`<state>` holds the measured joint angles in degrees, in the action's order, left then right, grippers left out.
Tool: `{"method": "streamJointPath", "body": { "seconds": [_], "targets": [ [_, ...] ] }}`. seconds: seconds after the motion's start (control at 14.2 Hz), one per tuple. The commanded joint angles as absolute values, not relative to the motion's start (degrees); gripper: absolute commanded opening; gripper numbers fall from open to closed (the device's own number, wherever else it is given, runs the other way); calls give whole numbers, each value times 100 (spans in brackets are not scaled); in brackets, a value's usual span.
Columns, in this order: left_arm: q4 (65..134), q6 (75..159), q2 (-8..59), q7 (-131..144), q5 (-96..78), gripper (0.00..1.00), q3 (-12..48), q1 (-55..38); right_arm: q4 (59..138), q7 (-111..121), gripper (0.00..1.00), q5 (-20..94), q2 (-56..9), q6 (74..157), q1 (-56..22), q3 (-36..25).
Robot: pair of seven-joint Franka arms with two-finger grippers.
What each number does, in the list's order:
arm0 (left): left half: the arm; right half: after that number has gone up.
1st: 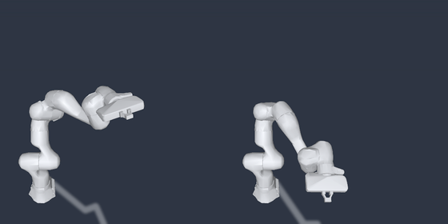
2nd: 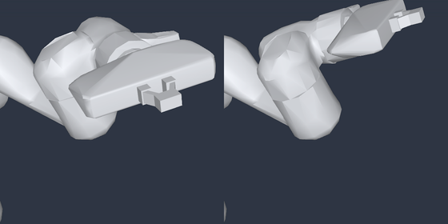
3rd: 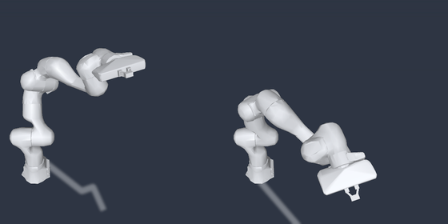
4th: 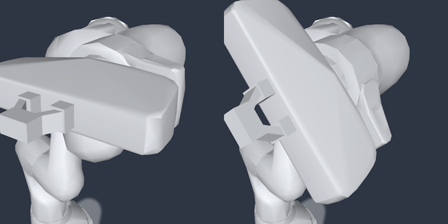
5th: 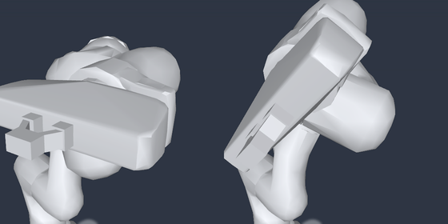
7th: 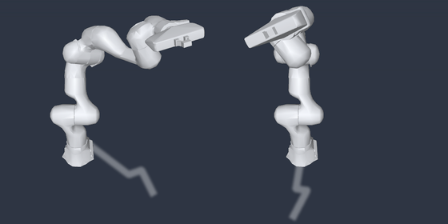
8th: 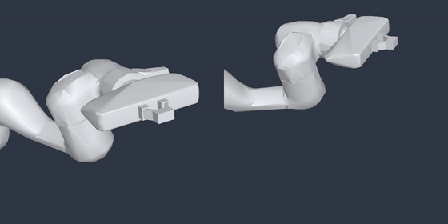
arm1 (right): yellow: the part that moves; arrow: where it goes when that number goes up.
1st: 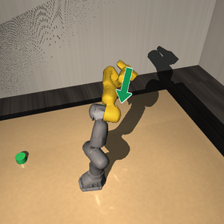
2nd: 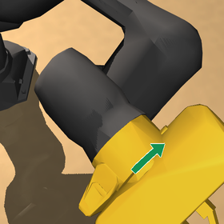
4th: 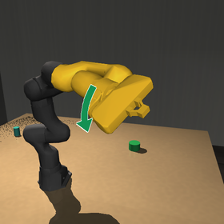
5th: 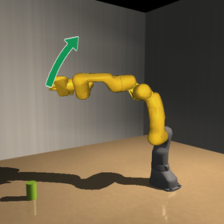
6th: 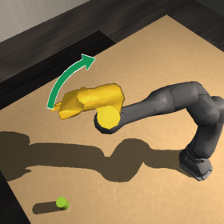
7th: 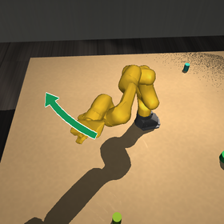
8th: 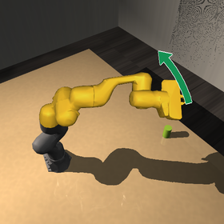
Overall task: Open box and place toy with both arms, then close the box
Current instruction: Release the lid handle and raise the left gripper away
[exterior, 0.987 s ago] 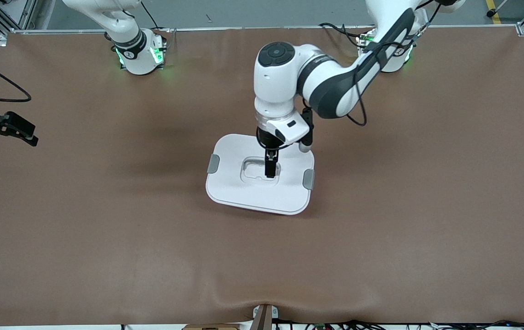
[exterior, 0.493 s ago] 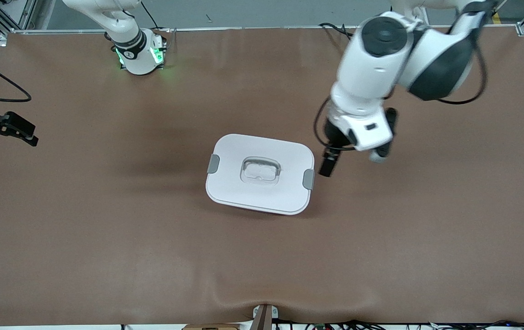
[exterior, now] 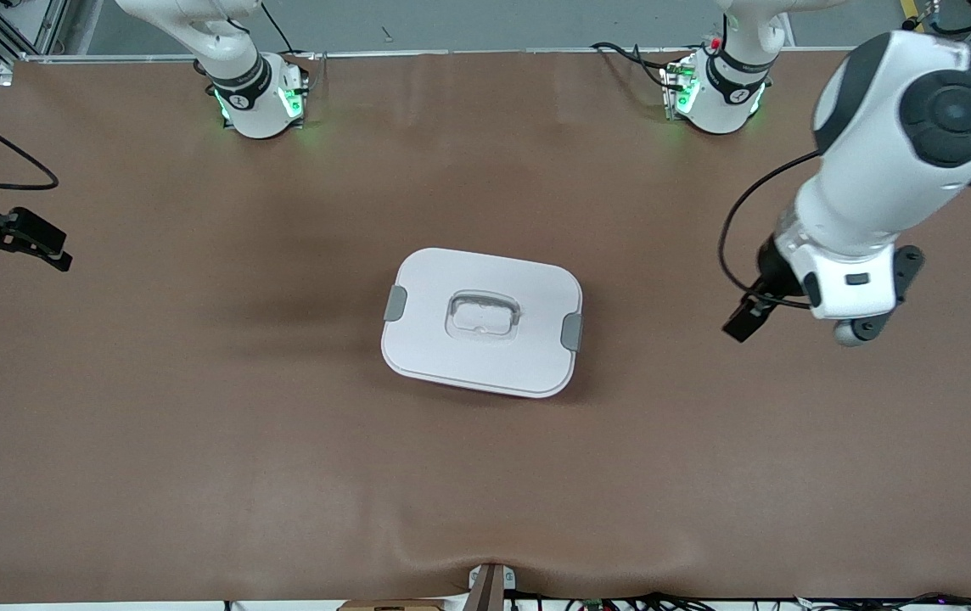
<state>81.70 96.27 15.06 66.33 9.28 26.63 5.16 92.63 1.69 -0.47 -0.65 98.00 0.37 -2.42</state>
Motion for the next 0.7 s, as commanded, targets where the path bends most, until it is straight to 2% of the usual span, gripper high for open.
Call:
{"method": "streamJointPath", "body": {
  "seconds": [0.0, 0.21, 0.42, 0.63],
  "targets": [
    [8297, 9134, 960, 5287, 826, 100, 2663, 912, 9264, 123, 100, 18, -44, 9773, 53, -229],
    [8393, 8772, 529, 3627, 738, 100, 2471, 1178, 9264, 123, 100, 18, -44, 9773, 53, -229],
    [8577, 8307, 54, 2202, 493, 100, 1235, 398, 9264, 123, 100, 18, -44, 9773, 26, -229],
    [9164, 8156, -543, 1329, 352, 100, 678, -8, 9264, 132, 100, 18, -44, 9756, 26, -229]
  ]
}}
